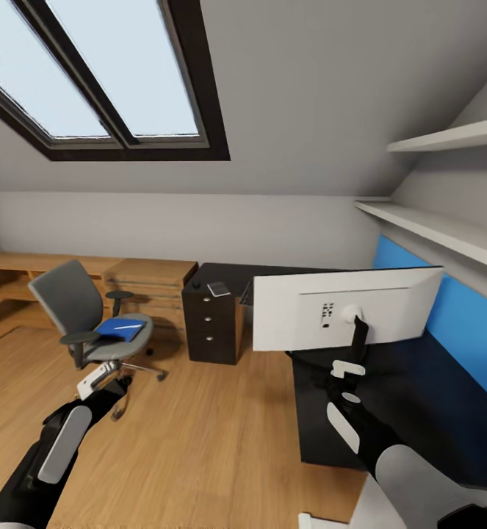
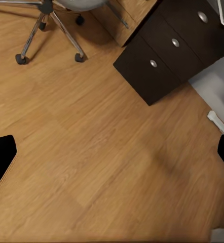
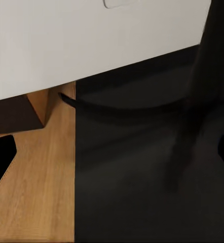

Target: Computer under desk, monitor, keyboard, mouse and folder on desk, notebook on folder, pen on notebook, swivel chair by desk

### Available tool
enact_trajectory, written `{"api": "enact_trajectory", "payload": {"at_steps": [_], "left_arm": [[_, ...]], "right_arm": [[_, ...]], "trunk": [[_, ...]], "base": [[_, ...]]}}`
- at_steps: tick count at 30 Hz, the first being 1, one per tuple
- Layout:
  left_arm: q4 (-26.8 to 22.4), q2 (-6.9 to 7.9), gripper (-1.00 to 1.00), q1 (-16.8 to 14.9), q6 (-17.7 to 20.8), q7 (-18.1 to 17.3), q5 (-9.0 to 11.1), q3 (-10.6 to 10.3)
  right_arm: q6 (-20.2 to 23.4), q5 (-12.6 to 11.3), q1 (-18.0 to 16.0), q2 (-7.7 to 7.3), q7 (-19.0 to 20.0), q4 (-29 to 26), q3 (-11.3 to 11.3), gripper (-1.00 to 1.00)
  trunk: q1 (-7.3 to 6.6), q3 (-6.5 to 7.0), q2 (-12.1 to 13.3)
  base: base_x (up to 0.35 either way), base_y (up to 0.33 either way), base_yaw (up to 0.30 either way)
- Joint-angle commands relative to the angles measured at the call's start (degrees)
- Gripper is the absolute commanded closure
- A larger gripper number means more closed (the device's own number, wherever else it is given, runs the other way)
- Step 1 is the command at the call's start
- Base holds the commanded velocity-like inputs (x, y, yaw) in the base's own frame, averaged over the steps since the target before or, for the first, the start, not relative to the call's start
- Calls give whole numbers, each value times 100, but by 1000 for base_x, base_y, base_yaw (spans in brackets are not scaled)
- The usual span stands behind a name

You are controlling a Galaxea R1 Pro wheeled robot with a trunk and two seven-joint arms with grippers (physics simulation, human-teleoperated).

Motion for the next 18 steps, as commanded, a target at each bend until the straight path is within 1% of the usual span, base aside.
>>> {"api": "enact_trajectory", "payload": {"at_steps": [1,10,14,15,18], "left_arm": [[4,1,-100,-5,11,45,57,-49],[74,1,-100,-2,8,52,56,-262],[89,-3,-100,-3,7,55,51,-304],[105,1,-100,-5,7,59,49,-380],[110,2,-100,-3,7,63,49,-437]], "right_arm": [[-26,-60,-2,-4,-36,-1,47,-100],[-27,-58,-2,2,-36,4,51,-100],[-27,-58,-2,2,-36,4,50,-100],[-27,-59,-2,-2,-36,-1,47,-100],[-27,-59,-2,-5,-36,-5,40,-100]], "trunk": [[2,-3,-5],[2,-3,-5],[2,-3,-5],[2,-3,-5],[2,-3,-5]], "base": [[-10,8,266],[-3,2,273],[0,0,276],[0,0,112],[0,0,55]]}}
